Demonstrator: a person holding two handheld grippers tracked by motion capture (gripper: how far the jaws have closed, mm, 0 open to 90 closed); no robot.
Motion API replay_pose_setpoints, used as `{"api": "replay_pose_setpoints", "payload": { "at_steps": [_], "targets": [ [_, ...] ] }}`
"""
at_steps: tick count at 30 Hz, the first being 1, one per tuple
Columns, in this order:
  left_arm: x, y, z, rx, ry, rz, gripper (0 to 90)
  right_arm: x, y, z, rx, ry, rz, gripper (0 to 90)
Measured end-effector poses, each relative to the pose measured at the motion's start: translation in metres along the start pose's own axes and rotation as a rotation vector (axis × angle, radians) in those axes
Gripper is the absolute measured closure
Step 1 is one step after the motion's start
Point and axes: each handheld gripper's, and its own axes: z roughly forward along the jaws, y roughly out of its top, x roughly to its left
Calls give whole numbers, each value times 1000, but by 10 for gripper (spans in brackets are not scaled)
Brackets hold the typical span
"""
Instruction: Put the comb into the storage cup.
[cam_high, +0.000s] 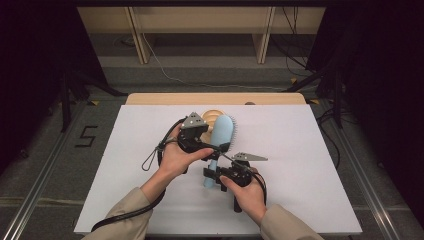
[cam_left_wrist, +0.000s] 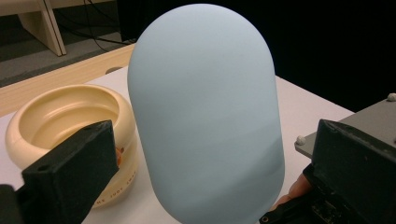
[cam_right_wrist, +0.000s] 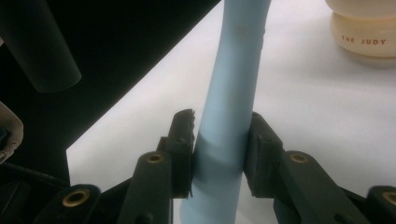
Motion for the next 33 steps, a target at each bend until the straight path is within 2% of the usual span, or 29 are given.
{"api": "replay_pose_setpoints", "payload": {
  "at_steps": [18,33],
  "targets": [
    [3,9,5,8,-16,6,0,1,0,0,1,3,-4,678],
    [6,13,13,26,-18,-17,10,2,0,1,-3,7,-13,678]
  ]
}}
